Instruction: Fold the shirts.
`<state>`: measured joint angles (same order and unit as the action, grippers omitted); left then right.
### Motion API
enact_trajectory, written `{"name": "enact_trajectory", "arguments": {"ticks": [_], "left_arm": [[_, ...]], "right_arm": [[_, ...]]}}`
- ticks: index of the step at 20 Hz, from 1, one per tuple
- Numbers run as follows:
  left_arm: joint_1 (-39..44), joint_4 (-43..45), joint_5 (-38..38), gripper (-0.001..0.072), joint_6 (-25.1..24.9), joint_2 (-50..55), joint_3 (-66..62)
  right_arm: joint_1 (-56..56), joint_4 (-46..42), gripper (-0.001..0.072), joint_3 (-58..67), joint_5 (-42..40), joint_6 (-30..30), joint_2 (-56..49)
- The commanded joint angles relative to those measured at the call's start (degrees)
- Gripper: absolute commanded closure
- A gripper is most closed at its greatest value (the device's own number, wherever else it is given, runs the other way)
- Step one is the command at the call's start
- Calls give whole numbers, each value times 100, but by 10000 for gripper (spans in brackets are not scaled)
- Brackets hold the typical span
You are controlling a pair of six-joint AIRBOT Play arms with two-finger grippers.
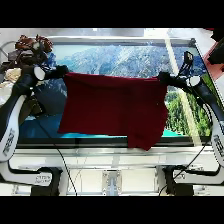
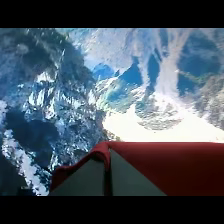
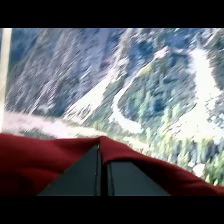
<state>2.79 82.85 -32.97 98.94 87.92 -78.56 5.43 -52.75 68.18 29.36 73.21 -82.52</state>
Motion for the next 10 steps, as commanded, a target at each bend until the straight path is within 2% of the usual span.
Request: {"name": "enact_trajectory", "arguments": {"ticks": [1, 4, 10], "left_arm": [[42, 133, 313, 694, 297, 645, -149], [39, 236, 90, 694, 328, 634, -247], [59, 350, -1427, 694, -28, 516, -525]], "right_arm": [[236, -50, 686, 450, -271, 52, -535], [293, -188, 686, 713, 417, -129, -520], [280, -1067, 685, 769, 2555, 66, -24]]}}
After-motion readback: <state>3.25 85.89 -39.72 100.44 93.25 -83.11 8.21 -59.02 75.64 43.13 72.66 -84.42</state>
